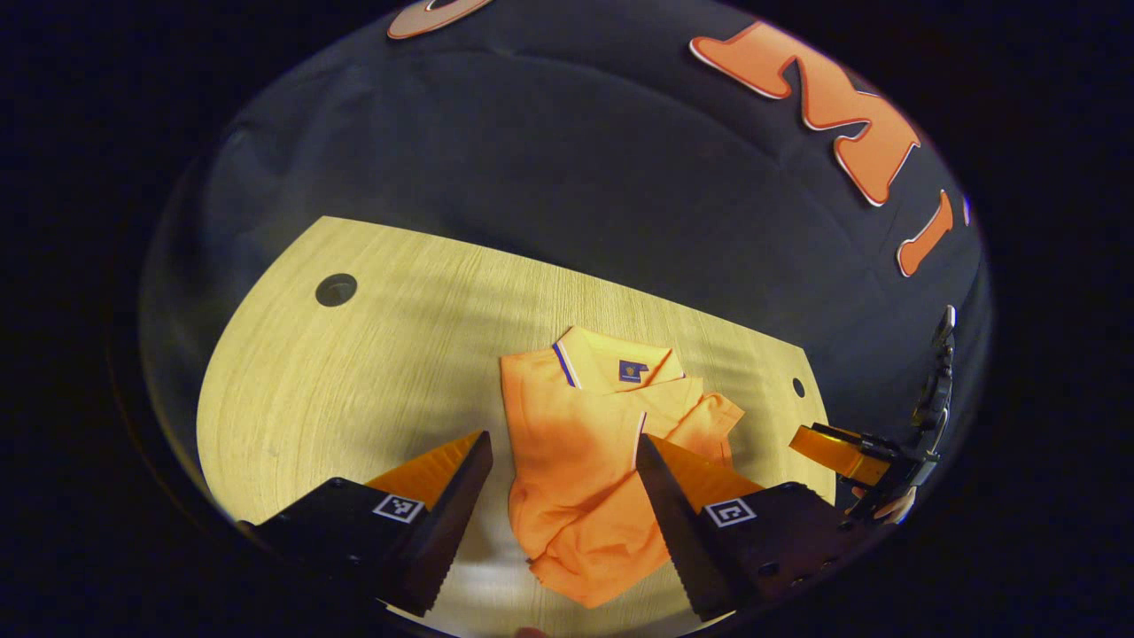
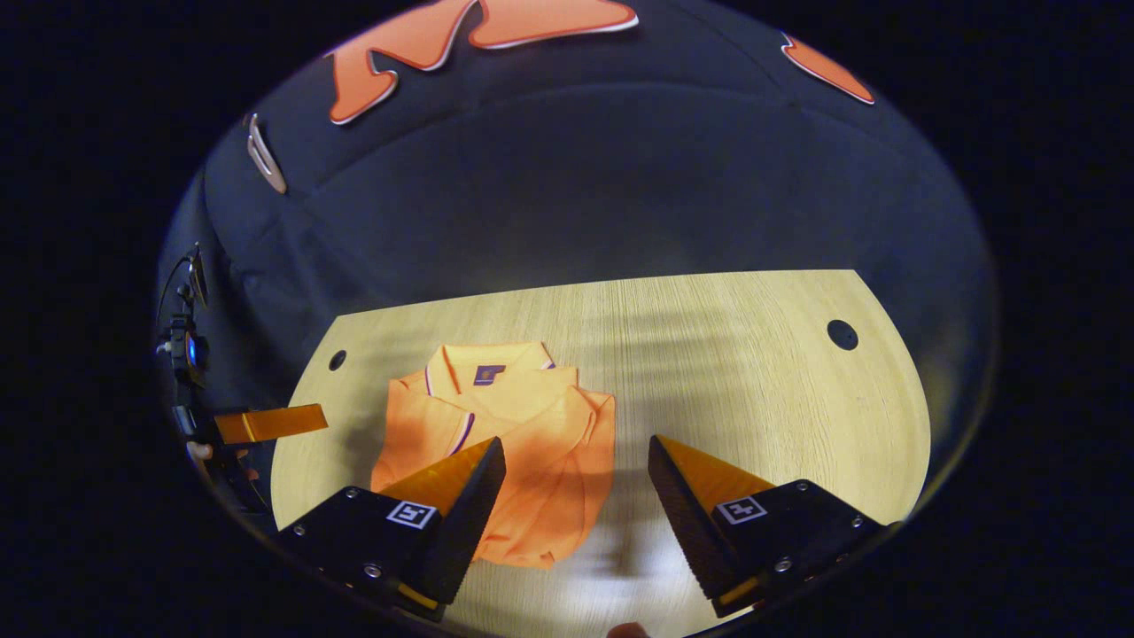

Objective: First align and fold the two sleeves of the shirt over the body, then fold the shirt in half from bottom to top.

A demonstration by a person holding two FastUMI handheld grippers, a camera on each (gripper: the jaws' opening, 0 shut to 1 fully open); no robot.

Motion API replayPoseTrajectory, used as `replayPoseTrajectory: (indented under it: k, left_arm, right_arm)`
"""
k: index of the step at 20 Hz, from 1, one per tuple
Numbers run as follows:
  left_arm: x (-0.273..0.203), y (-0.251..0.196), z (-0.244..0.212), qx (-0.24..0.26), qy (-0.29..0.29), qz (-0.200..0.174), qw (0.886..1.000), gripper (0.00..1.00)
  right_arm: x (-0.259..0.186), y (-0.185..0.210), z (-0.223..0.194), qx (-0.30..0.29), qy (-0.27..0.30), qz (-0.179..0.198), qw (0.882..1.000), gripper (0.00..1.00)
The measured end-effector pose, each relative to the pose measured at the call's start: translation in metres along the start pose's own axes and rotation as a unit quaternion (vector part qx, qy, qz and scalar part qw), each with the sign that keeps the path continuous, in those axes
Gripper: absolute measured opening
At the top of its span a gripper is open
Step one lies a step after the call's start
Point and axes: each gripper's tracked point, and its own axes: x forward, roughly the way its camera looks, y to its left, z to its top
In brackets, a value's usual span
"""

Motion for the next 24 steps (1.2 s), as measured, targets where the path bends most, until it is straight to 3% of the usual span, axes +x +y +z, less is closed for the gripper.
replayPoseTrajectory:
  k: [5, 8, 13, 17, 20, 22, 24]
  left_arm:
    - [-0.072, -0.008, -0.001, 0.017, -0.061, -0.008, 0.998, 0.99]
    - [-0.094, -0.004, -0.034, 0.058, -0.051, 0.002, 0.997, 0.98]
    - [-0.058, -0.034, -0.131, 0.120, 0.017, 0.031, 0.992, 0.99]
    - [-0.015, -0.043, -0.158, 0.246, 0.030, 0.099, 0.964, 0.99]
    - [0.000, -0.046, -0.168, 0.267, 0.039, 0.119, 0.956, 1.00]
    - [0.011, -0.039, -0.166, 0.276, 0.040, 0.140, 0.950, 0.95]
    - [0.028, -0.029, -0.164, 0.276, 0.041, 0.152, 0.948, 0.74]
  right_arm:
    - [-0.065, 0.007, -0.021, -0.010, -0.038, 0.000, 0.999, 0.99]
    - [-0.094, 0.004, -0.047, -0.003, -0.034, -0.016, 0.999, 0.99]
    - [-0.106, -0.001, -0.085, 0.027, -0.020, -0.017, 0.999, 0.99]
    - [-0.110, -0.031, -0.117, 0.066, 0.003, -0.024, 0.998, 0.99]
    - [-0.118, -0.057, -0.138, 0.082, 0.018, -0.038, 0.996, 0.99]
    - [-0.124, -0.067, -0.148, 0.098, 0.026, -0.040, 0.994, 0.99]
    - [-0.130, -0.079, -0.152, 0.108, 0.029, -0.046, 0.993, 0.99]
